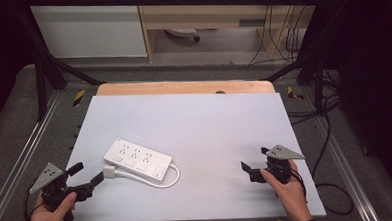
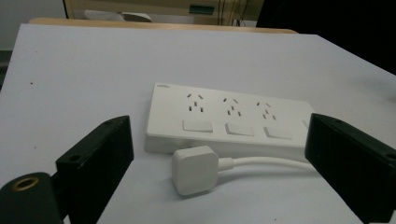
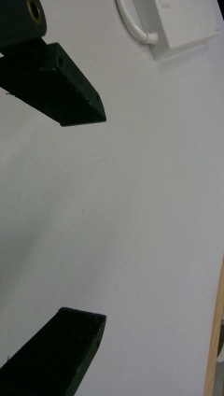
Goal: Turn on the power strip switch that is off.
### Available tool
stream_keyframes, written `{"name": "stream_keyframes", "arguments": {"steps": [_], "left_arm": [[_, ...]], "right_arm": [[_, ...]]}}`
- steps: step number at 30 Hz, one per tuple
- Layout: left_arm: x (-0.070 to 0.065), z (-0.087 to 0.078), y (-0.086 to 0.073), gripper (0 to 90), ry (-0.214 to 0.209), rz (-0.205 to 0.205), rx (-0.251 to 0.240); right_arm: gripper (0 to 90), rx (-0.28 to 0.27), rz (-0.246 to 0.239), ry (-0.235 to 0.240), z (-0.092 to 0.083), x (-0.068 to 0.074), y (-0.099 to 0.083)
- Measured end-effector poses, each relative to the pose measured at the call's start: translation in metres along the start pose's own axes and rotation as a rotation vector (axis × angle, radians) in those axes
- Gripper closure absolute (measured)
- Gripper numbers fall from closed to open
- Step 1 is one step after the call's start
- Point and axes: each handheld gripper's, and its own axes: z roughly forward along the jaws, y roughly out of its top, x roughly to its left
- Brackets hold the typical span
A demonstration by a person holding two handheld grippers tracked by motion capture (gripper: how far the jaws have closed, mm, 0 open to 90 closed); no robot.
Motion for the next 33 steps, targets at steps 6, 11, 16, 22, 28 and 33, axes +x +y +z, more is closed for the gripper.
{"name": "stream_keyframes", "arguments": {"steps": [6, 11, 16, 22, 28, 33], "left_arm": [[0.000, -0.002, 0.001, 7.3, -0.006, -0.007, -0.015], [0.000, -0.003, 0.002, 7.1, -0.006, -0.016, -0.023], [-0.003, -0.004, 0.007, 6.2, -0.005, 0.002, -0.038], [-0.007, -0.007, 0.012, 6.2, 0.009, -0.006, -0.064], [-0.009, -0.012, 0.017, 5.5, -0.003, -0.002, -0.102], [-0.012, -0.014, 0.020, 5.6, -0.006, 0.004, -0.113]], "right_arm": [[4.5, -0.007, 0.002, -0.009, -0.001, -0.001, 0.000], [4.3, -0.011, -0.003, -0.011, -0.002, 0.000, 0.001], [3.8, -0.016, -0.002, -0.015, -0.001, -0.001, 0.001], [3.5, -0.017, -0.006, -0.013, -0.001, 0.000, 0.002], [3.3, -0.016, -0.004, -0.009, -0.001, 0.000, 0.002], [3.0, -0.019, -0.004, -0.006, -0.001, 0.001, 0.003]]}}
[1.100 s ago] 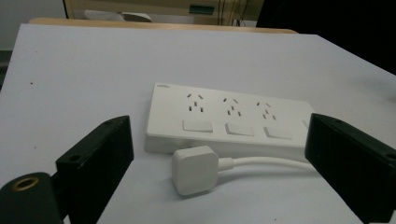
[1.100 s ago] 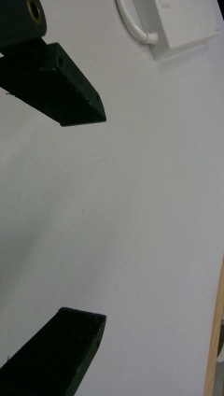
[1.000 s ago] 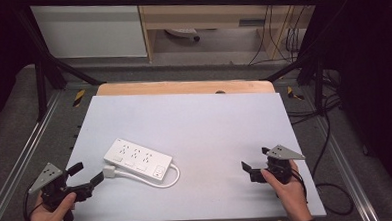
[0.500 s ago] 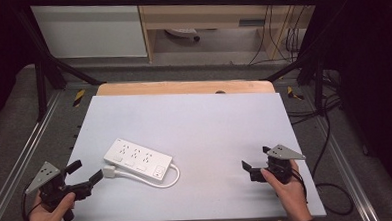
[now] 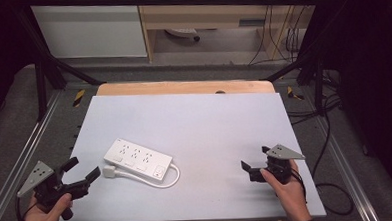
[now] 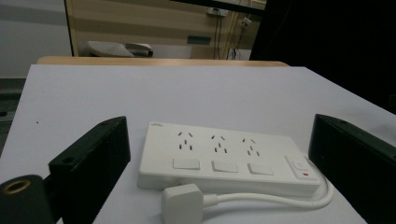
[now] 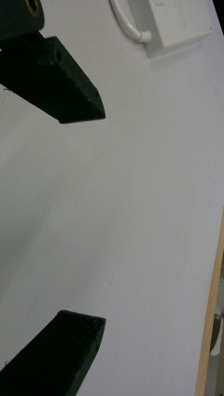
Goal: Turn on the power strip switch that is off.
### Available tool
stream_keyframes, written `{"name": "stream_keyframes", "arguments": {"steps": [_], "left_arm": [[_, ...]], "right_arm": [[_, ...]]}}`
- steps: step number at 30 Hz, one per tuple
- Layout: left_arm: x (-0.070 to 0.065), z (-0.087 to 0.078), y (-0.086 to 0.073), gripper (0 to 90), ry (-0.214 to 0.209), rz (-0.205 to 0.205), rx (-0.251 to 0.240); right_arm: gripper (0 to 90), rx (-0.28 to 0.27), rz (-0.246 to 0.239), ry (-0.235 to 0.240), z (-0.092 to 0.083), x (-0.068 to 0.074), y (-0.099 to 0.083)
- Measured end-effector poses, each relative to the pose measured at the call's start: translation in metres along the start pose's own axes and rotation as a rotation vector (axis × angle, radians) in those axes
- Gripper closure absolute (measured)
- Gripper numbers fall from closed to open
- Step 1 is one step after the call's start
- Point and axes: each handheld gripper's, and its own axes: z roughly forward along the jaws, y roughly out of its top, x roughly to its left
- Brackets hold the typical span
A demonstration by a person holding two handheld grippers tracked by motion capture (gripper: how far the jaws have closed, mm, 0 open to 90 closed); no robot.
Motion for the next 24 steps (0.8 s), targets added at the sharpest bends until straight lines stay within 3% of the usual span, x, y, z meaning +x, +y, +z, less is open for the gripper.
{"name": "stream_keyframes", "arguments": {"steps": [14, 24], "left_arm": [[0.000, 0.003, 0.003, 5.6, 0.014, -0.001, -0.007], [-0.001, 0.014, 0.009, 6.1, 0.023, 0.023, -0.016]], "right_arm": [[2.6, -0.002, 0.013, 0.002, 0.000, -0.001, 0.000], [2.6, 0.000, 0.012, 0.001, 0.000, 0.000, 0.000]]}}
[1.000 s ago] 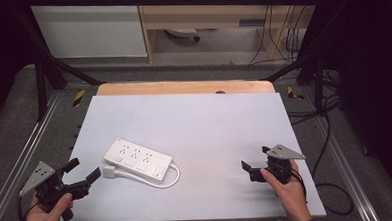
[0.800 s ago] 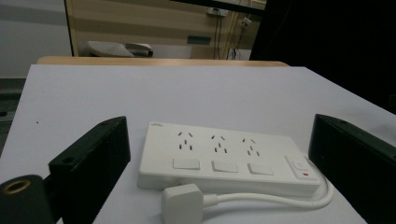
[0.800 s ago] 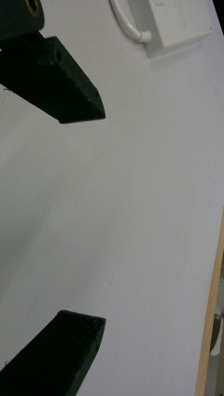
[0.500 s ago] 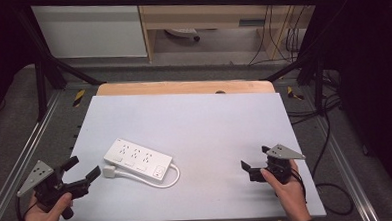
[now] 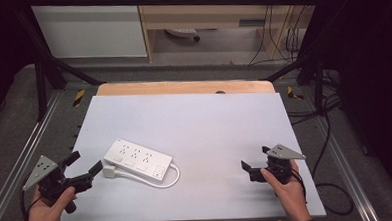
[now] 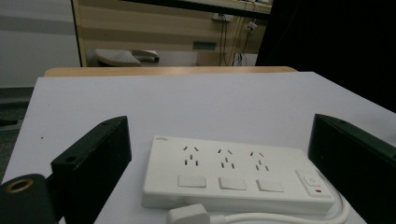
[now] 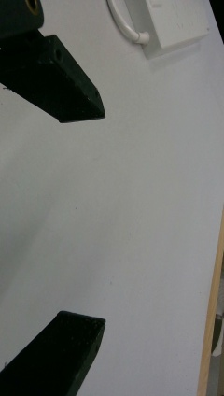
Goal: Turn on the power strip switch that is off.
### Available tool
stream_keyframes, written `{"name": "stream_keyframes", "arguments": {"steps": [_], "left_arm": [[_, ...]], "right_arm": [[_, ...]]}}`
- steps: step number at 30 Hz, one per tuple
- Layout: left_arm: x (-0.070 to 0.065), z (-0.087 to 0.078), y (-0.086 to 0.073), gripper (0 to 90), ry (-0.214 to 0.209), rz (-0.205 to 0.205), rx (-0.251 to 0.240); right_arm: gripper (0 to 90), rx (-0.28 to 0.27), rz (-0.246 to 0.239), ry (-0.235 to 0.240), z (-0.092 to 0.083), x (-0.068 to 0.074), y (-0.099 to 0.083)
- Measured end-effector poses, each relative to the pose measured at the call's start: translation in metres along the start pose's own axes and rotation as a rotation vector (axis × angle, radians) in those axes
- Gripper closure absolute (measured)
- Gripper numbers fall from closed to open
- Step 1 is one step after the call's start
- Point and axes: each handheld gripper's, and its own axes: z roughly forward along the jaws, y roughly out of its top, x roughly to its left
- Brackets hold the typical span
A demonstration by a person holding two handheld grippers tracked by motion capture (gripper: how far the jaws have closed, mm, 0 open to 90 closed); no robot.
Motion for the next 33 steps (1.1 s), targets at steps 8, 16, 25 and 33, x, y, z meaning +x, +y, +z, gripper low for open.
{"name": "stream_keyframes", "arguments": {"steps": [8, 16, 25, 33], "left_arm": [[-0.002, 0.007, 0.005, 6.2, -0.029, 0.005, 0.002], [-0.002, 0.015, 0.006, 6.6, -0.039, 0.021, 0.041], [0.001, 0.021, 0.007, 6.2, -0.028, 0.023, 0.054], [0.005, 0.025, 0.009, 6.3, -0.028, 0.029, 0.070]], "right_arm": [[2.6, -0.006, 0.004, -0.003, -0.001, -0.001, 0.000], [2.7, -0.007, 0.003, -0.004, -0.001, -0.001, 0.000], [2.7, -0.006, -0.002, -0.005, -0.002, -0.001, 0.000], [2.7, -0.007, 0.004, -0.011, -0.002, -0.002, 0.000]]}}
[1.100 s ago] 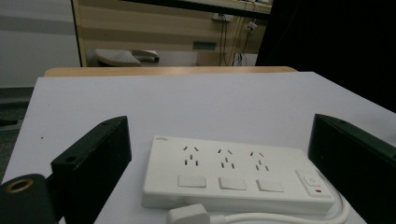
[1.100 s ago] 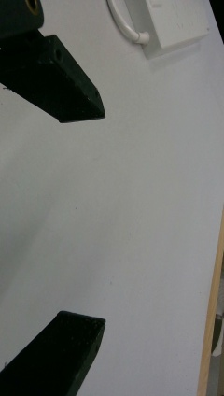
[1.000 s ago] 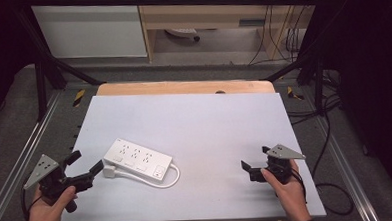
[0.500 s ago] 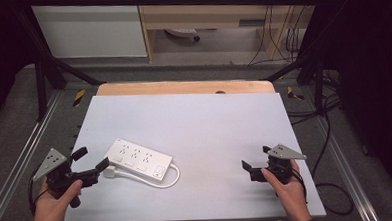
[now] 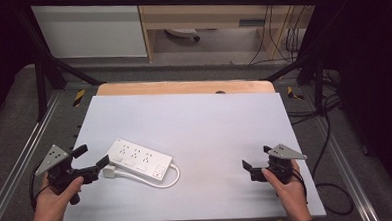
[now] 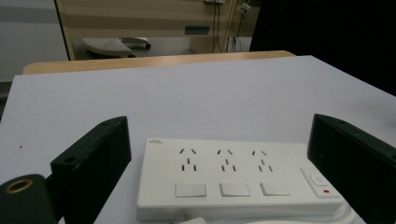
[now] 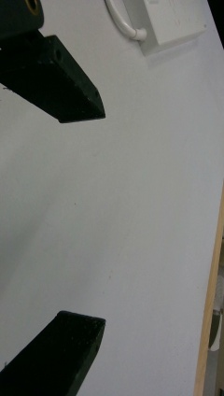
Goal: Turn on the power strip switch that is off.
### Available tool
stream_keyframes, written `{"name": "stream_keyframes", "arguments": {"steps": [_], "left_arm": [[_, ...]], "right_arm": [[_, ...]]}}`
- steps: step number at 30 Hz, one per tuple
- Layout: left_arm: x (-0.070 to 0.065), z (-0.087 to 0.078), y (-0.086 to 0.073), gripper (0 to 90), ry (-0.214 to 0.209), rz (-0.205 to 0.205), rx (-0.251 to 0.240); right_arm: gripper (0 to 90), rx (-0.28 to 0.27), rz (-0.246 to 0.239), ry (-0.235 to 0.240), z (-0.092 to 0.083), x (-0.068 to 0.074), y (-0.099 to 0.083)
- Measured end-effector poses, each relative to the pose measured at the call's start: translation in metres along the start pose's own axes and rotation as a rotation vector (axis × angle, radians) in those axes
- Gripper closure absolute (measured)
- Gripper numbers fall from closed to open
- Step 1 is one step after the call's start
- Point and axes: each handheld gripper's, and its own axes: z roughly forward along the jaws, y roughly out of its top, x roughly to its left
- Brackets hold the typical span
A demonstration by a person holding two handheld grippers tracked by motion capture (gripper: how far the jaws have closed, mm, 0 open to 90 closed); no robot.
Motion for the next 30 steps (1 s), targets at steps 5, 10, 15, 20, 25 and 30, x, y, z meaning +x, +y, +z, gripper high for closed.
{"name": "stream_keyframes", "arguments": {"steps": [5, 10, 15, 20, 25, 30], "left_arm": [[0.000, 0.004, 0.000, 6.4, 0.002, 0.006, 0.010], [0.001, 0.008, -0.001, 6.4, 0.001, 0.011, 0.024], [0.003, 0.013, -0.003, 6.4, -0.001, 0.005, 0.049], [0.004, 0.017, -0.004, 6.5, -0.007, 0.001, 0.066], [0.006, 0.021, -0.007, 6.8, 0.010, -0.008, 0.079], [0.008, 0.023, -0.008, 7.1, 0.014, -0.042, 0.100]], "right_arm": [[2.7, -0.001, 0.001, -0.001, 0.000, 0.000, 0.000], [2.8, 0.007, -0.009, 0.010, 0.003, 0.002, 0.000], [2.8, 0.003, -0.008, 0.008, 0.002, 0.001, 0.000], [2.8, 0.000, -0.003, 0.010, 0.001, 0.001, 0.001], [2.8, -0.005, 0.006, 0.004, 0.000, 0.000, 0.001], [2.8, -0.005, 0.011, 0.007, -0.001, -0.001, 0.001]]}}
